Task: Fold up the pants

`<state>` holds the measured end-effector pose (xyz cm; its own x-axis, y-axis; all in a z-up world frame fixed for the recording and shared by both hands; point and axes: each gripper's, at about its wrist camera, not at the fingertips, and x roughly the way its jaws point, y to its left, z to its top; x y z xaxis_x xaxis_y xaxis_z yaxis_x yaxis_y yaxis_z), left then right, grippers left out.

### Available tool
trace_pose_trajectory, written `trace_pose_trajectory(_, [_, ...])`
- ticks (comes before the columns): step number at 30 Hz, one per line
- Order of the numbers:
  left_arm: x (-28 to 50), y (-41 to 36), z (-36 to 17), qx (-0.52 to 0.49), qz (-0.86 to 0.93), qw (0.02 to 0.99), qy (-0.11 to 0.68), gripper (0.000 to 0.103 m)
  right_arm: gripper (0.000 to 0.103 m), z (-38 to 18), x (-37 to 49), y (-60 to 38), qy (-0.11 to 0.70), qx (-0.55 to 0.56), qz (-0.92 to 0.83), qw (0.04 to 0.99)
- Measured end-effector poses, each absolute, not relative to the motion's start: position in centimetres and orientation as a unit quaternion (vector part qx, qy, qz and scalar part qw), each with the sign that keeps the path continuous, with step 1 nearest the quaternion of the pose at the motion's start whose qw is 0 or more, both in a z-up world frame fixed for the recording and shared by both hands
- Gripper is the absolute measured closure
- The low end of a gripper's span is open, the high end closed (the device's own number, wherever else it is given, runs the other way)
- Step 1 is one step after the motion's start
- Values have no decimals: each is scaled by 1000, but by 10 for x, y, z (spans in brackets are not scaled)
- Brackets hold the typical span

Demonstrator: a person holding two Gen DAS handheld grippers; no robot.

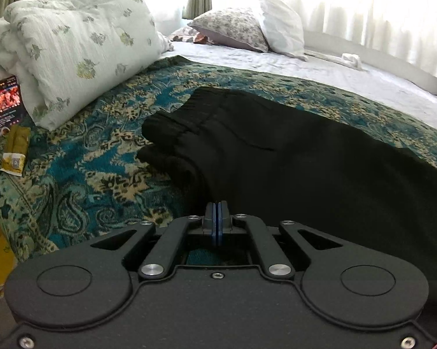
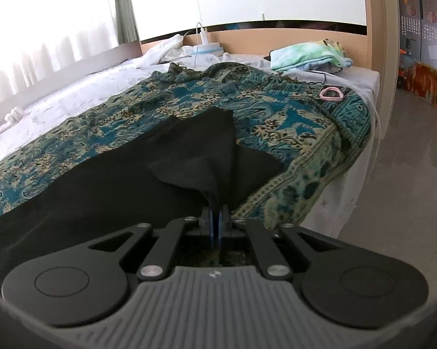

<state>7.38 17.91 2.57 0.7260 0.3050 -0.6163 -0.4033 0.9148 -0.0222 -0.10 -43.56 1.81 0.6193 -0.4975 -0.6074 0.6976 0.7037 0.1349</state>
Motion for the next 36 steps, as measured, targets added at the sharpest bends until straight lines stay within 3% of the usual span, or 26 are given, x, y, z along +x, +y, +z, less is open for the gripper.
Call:
trace_pose_trajectory(6, [63, 181, 29, -91, 173, 925, 326, 100, 97, 13, -1, -444, 285, 167, -357, 874])
trace_pose_trajectory(9, [58, 188, 32, -104, 173, 923, 329, 93, 96, 13, 0, -444, 293, 156, -355, 874])
trace_pose_trajectory(11, [53, 195, 37, -127, 168, 923, 322, 84, 79, 15, 0, -441, 297, 144, -355, 875])
trace_pose_trajectory(12, [50, 201, 40, -142, 167, 923, 315, 65, 65, 17, -1, -439, 297, 143, -355, 875])
trace_pose_trajectory(13, [48, 207, 44, -154, 167, 925, 305, 45, 63, 19, -3, -438, 296, 141, -356, 875])
trace_pose_trajectory(17, [51, 227, 55, -176, 176, 933, 258, 25, 53, 30, -9, -425, 281, 123, -348, 886])
trace_pose_trajectory(18, [54, 233, 55, -185, 176, 934, 249, 11, 50, 33, -9, -421, 278, 114, -344, 890])
trace_pose_trajectory(19, [59, 240, 54, -196, 179, 933, 242, 5, 48, 36, -8, -415, 274, 104, -340, 893])
trace_pose_trajectory(26, [109, 280, 15, -297, 199, 889, 287, 1, 44, 51, 1, -372, 264, 61, -293, 917])
trace_pose_trajectory(27, [112, 281, 12, -293, 203, 893, 274, 1, 44, 51, 3, -367, 264, 61, -287, 919])
trace_pose_trajectory(28, [117, 281, 13, -284, 206, 898, 265, 10, 44, 51, 5, -362, 264, 61, -279, 921])
trace_pose_trajectory(29, [121, 280, 14, -277, 207, 900, 267, 31, 44, 50, 8, -357, 265, 60, -271, 923])
trace_pose_trajectory(30, [126, 280, 18, -264, 218, 900, 269, 73, 44, 50, 10, -351, 265, 59, -264, 925])
trace_pose_trajectory(31, [128, 279, 23, -247, 226, 903, 268, 84, 44, 49, 13, -346, 266, 56, -257, 927])
trace_pose_trajectory(36, [117, 269, 56, -136, 228, 942, 206, 86, 44, 48, 24, -320, 269, 43, -225, 936])
